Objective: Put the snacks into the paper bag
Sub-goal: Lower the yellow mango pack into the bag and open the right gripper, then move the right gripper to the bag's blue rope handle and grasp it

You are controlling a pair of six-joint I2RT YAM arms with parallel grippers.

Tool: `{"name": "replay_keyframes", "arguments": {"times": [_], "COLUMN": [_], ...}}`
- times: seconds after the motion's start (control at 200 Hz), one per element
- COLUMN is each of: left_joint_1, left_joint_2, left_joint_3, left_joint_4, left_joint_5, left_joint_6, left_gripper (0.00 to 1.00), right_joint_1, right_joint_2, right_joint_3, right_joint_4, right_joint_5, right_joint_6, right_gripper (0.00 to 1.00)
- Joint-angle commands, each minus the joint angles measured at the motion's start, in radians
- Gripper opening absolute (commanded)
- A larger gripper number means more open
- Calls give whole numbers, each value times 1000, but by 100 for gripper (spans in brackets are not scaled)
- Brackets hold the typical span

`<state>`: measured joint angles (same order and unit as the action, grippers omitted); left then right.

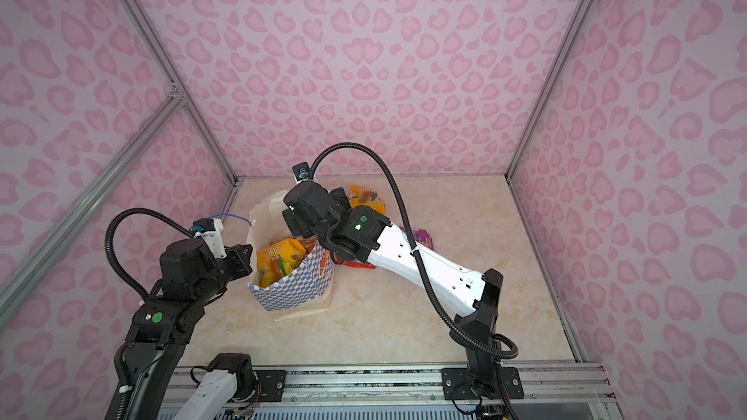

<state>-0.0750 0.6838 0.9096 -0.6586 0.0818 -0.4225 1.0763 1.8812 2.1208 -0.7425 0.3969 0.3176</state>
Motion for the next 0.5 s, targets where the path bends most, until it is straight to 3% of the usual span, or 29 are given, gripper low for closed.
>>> {"name": "replay_keyframes", "arguments": {"times": [0.0,0.25,0.495], "left_joint_1": [0,1,1], "left_joint_2": [0,2,5], "left_joint_3": [-2,-2,-2], "left_joint_4": [26,27,26], "left_joint_5": [7,8,10], "left_joint_6": [-1,-2,-1], "left_gripper": [7,7,7], "right_joint_1": [-30,-100,-122], "right_joint_2": [12,51,110], "right_joint_3": [-17,-22,43], "right_joint_4": [72,130,124], "right_joint_5": [-138,-322,-421], "right_joint_6": [78,158,159], "right_gripper": [89,77,49]}}
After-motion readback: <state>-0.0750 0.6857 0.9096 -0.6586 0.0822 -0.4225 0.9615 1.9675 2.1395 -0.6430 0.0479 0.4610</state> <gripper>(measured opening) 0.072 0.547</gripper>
